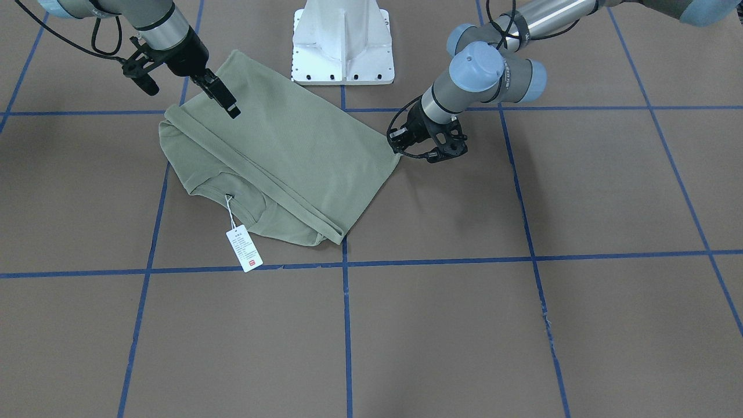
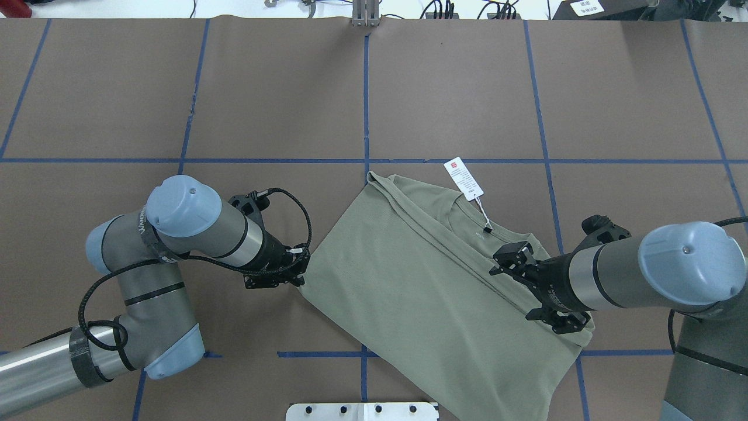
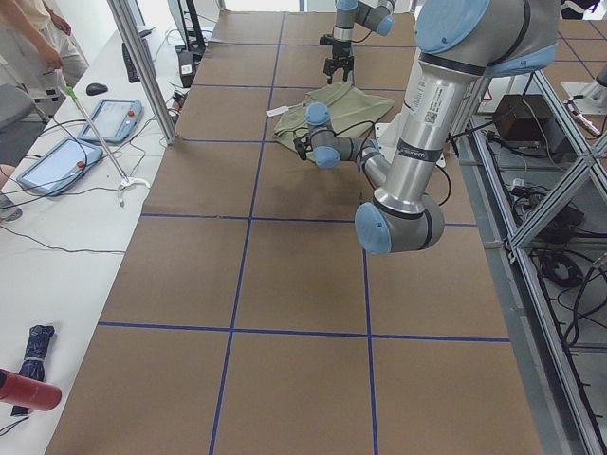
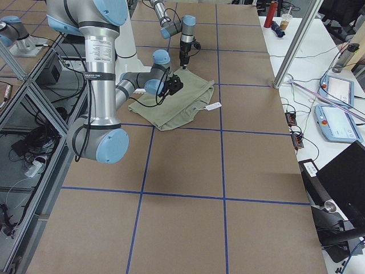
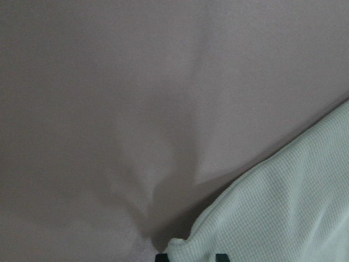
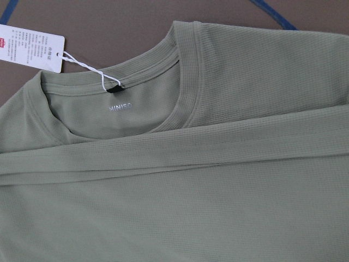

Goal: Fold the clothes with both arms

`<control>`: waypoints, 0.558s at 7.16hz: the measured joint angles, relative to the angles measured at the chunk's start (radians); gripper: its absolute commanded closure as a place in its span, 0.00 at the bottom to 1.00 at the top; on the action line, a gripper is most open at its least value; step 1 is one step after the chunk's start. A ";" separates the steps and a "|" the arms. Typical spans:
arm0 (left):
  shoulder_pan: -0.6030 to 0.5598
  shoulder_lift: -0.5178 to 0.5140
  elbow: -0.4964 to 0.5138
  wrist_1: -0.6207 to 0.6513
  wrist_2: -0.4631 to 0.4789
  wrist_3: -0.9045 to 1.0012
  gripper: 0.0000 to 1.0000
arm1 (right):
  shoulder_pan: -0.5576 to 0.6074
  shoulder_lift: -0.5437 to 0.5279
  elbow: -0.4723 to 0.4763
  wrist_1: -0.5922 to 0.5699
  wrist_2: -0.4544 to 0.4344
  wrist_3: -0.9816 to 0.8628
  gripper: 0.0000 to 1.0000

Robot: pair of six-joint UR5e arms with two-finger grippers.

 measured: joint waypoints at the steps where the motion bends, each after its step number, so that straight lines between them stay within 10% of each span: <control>1: -0.008 0.000 0.000 0.001 0.000 0.001 1.00 | 0.003 0.001 0.000 0.000 0.001 0.000 0.00; 4: -0.082 -0.020 0.002 0.016 0.058 0.052 1.00 | 0.015 0.039 -0.005 0.001 -0.011 0.006 0.00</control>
